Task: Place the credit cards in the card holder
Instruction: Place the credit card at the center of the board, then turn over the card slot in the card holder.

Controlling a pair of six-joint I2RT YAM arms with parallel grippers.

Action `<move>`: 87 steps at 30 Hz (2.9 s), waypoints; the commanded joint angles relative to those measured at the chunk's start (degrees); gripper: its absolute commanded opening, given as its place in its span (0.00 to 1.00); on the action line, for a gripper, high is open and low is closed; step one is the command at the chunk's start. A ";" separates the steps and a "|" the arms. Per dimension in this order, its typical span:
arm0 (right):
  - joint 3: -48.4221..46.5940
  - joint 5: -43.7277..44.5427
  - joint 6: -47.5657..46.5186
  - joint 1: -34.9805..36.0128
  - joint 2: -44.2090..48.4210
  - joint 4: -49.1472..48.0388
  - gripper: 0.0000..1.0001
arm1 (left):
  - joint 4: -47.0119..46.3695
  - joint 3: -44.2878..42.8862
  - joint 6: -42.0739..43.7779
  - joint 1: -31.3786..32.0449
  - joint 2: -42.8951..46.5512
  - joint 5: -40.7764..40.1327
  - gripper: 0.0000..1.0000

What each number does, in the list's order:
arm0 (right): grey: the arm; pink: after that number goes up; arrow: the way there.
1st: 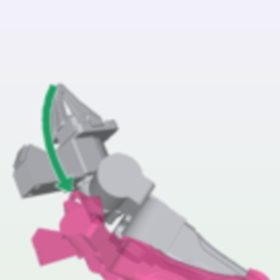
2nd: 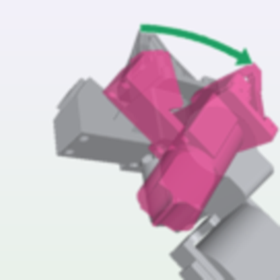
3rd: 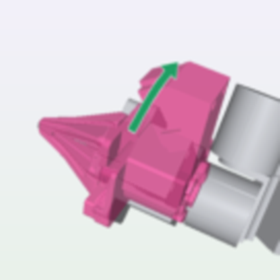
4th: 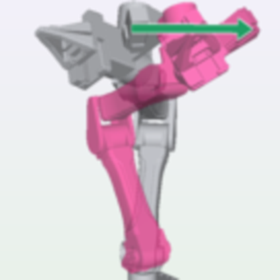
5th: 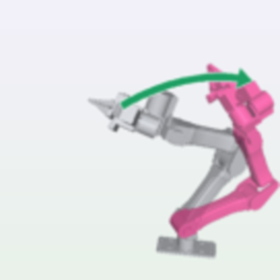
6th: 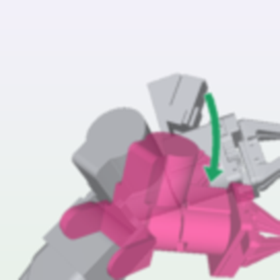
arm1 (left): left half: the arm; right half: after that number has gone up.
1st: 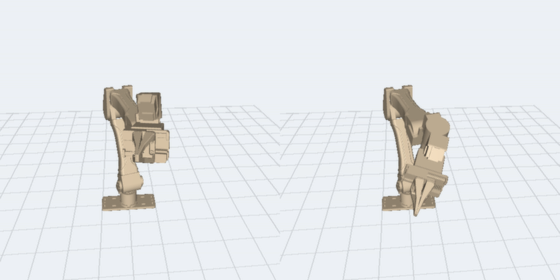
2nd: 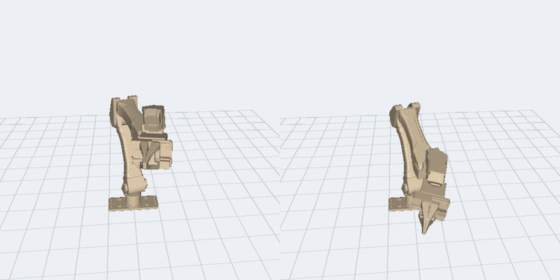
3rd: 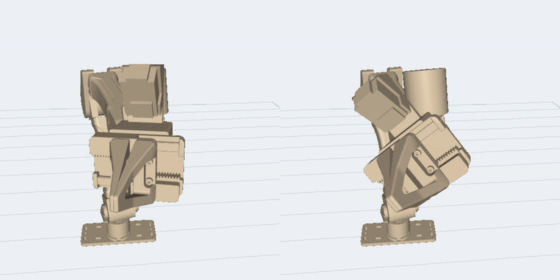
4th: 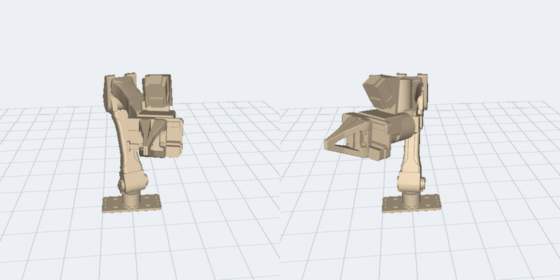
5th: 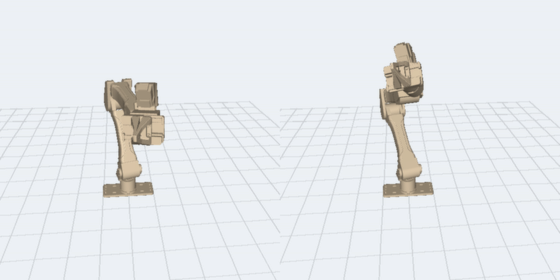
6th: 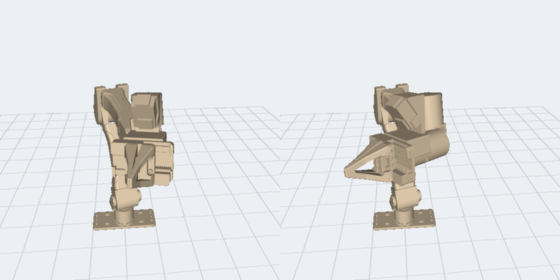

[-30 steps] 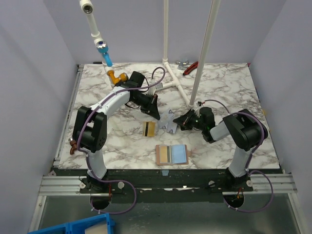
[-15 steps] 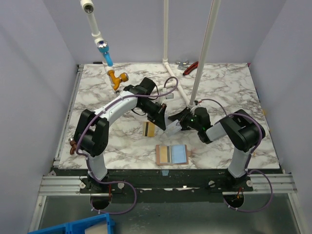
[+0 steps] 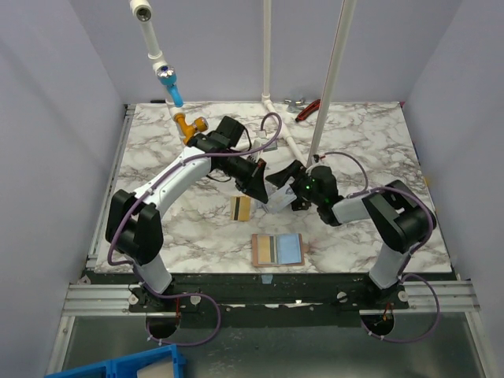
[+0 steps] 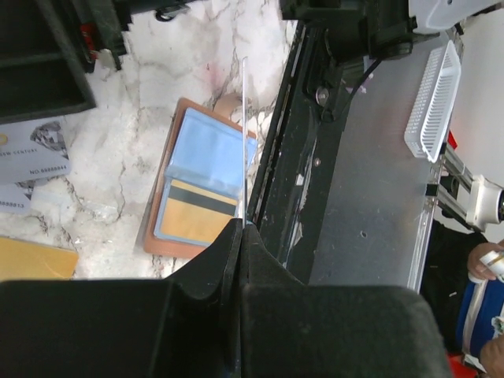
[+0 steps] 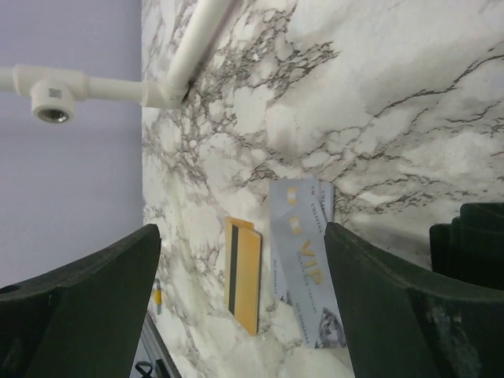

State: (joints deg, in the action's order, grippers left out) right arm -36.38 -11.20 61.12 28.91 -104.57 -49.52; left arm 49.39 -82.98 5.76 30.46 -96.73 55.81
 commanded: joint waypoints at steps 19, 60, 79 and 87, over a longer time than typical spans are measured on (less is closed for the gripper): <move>22.04 4.23 -15.91 0.17 56.09 17.13 0.80 | -9.53 -13.86 -9.07 0.78 4.35 6.97 0.00; 5.37 -27.36 -20.78 -1.30 52.61 13.37 0.76 | -26.46 -5.03 -25.51 -3.22 8.78 18.39 0.00; 4.53 -19.74 -8.11 -4.65 48.33 -0.48 0.43 | -26.97 -2.21 -25.70 -3.23 10.02 17.21 0.00; 3.85 -21.93 -4.30 -4.69 45.82 -2.21 0.01 | -26.60 -1.92 -25.76 -3.22 9.56 14.70 0.00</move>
State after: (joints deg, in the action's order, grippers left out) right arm -31.33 -32.53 54.65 24.40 -58.26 -50.00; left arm 23.35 -85.21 -19.92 27.33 -88.44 72.38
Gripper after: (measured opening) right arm 0.082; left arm 0.009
